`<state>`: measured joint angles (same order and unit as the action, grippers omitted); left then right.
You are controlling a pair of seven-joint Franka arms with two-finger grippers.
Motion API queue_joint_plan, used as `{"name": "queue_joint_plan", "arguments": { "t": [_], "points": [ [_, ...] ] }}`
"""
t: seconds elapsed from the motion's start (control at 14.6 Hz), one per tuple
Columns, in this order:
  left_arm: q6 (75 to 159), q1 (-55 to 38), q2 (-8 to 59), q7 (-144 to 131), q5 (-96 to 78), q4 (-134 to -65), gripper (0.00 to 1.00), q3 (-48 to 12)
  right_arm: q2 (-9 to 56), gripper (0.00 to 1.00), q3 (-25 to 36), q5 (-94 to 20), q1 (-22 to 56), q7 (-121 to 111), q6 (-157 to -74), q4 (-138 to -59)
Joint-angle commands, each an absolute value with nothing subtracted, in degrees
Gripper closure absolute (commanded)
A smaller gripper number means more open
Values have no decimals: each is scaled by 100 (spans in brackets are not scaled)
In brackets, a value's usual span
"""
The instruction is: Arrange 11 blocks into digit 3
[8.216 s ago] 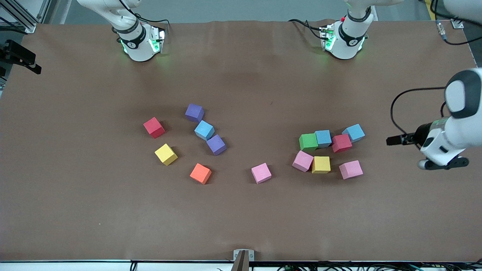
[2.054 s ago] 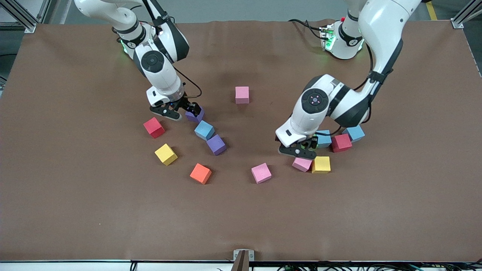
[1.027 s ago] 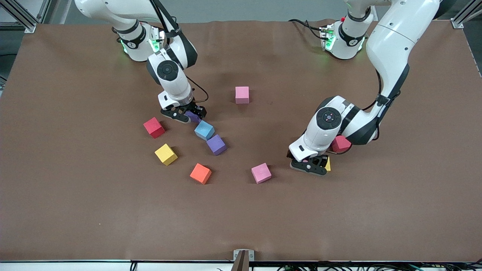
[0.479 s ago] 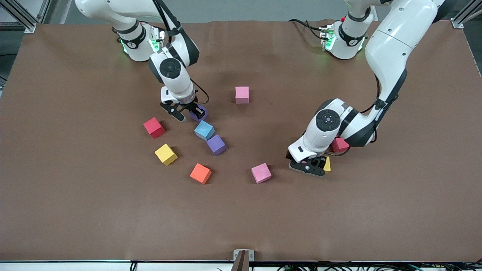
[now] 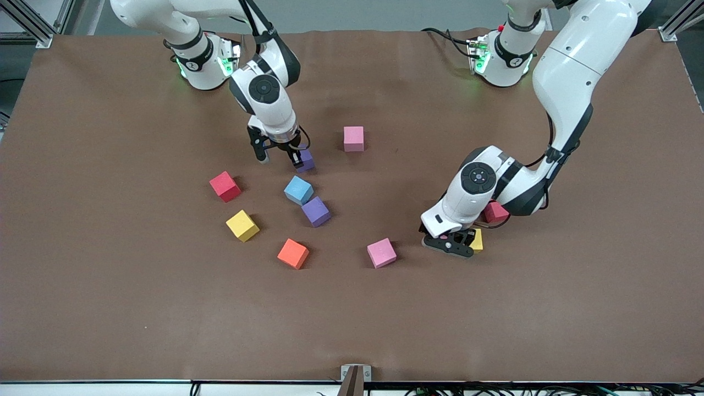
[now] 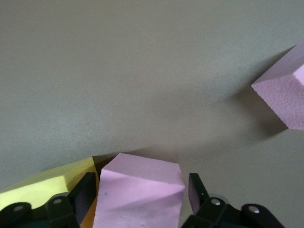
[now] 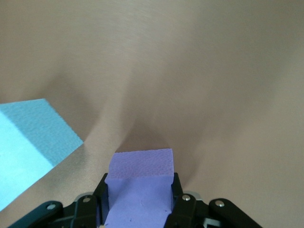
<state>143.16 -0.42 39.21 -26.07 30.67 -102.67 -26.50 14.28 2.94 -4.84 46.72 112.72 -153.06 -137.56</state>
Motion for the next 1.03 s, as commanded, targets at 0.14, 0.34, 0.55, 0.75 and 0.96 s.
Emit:
{"name": "queue_joint_plan", "arguments": {
  "t": [0.14, 0.34, 0.55, 0.75, 0.96],
  "points": [
    [14327, 26, 3859, -2689, 3156, -10406, 52, -2698, 1266, 100, 325, -571, 4956, 12742, -15302, -13852],
    [14124, 35, 3806, -3328, 3111, -10319, 54, -2742, 1222, 100, 325, -571, 5229, 13357, -15293, -13869],
    [13897, 9, 3744, -4128, 3059, -10178, 54, -2821, 1187, 100, 316, -571, 5413, 13614, -15258, -13869],
    [13510, 9, 3718, -4779, 3032, -9994, 54, -2988, 1195, 100, 325, -571, 5616, 13675, -15267, -13869],
    [13263, 18, 3578, -6190, 2831, -10046, 54, -3207, 1222, 100, 325, -571, 5687, 13737, -15310, -13852]
  ]
}}
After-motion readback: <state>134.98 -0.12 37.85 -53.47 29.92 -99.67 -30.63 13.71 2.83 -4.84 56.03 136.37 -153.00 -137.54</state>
